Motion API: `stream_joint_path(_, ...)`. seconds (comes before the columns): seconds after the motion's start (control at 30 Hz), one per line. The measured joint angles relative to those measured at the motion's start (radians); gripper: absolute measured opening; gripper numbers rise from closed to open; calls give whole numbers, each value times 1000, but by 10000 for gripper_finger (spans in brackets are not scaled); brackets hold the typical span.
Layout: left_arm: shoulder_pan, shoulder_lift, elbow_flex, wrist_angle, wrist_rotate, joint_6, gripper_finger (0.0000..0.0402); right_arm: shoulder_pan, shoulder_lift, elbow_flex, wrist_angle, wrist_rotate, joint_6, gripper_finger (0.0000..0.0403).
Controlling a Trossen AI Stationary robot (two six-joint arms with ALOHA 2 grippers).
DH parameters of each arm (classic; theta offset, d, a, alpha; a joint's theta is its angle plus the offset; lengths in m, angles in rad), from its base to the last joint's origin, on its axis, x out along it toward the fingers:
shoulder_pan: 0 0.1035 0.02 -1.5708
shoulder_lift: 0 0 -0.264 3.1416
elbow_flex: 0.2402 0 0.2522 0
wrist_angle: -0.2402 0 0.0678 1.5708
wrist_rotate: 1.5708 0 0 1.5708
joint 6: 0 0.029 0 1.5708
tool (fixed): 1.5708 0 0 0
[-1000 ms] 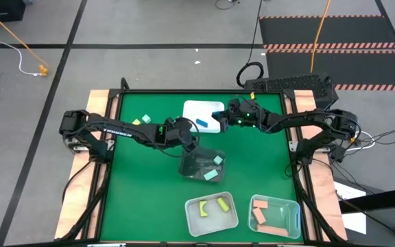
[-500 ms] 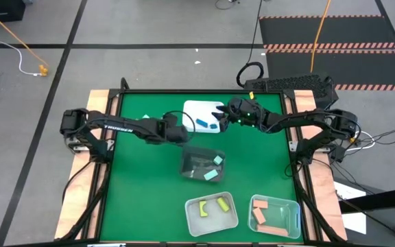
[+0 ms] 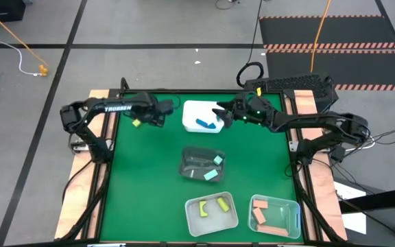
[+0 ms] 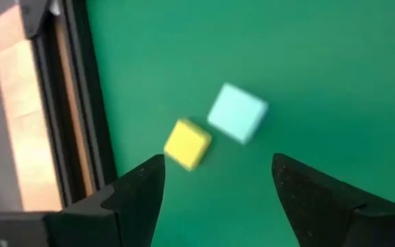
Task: Sort & place blocks by color
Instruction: Put the light blue block into the black bin
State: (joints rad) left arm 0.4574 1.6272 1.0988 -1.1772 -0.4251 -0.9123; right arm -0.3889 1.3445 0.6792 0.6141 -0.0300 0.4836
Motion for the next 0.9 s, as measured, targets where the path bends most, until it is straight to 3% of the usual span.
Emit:
stream_joint_path(0.3, 182, 4, -1, 102, 92, 135, 269, 4, -174, 0, -98, -1, 1, 259)
stream_joint_path(0.67, 235, 10, -81, 268, 241, 314, 269, 5, -309, 0, -201, -1, 2, 258)
stream_joint_path(0.9, 257, 10, -154, 323, 243, 331, 269, 5, -316, 0, -203, -1, 2, 258)
